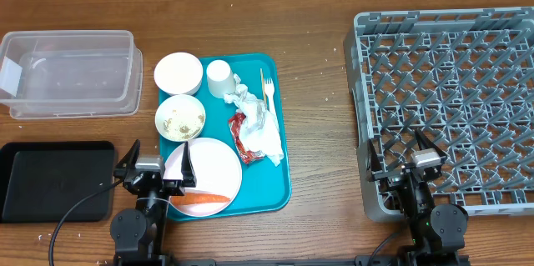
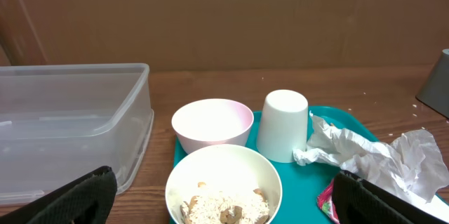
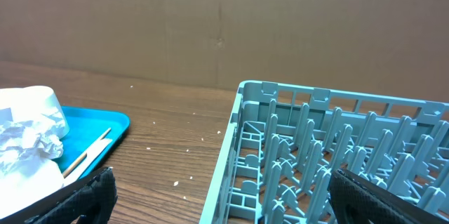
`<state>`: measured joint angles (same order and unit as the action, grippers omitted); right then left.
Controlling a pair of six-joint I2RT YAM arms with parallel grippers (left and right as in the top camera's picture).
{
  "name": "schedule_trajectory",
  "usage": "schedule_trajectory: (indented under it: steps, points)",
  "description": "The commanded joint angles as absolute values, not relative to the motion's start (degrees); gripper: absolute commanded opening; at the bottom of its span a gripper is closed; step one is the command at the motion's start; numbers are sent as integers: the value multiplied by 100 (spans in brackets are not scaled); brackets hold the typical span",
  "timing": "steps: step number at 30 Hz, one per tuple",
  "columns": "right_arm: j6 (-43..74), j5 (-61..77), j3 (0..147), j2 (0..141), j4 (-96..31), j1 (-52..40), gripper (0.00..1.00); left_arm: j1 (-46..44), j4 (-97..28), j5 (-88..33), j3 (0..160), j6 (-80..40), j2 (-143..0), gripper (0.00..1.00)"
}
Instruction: Sort waste into correct bins and load items into the dishwasher
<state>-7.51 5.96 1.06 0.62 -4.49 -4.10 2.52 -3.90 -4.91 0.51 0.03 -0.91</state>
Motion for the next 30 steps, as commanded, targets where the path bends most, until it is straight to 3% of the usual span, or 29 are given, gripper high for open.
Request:
schedule_trajectory:
  steps: [1,30]
  points:
    - [-707,561,47,19,-425,-373,100,298,-410,-429,27,91,-36,100]
    - [-707,561,47,19,-425,-373,100,213,-410,-429,27,89,-36,100]
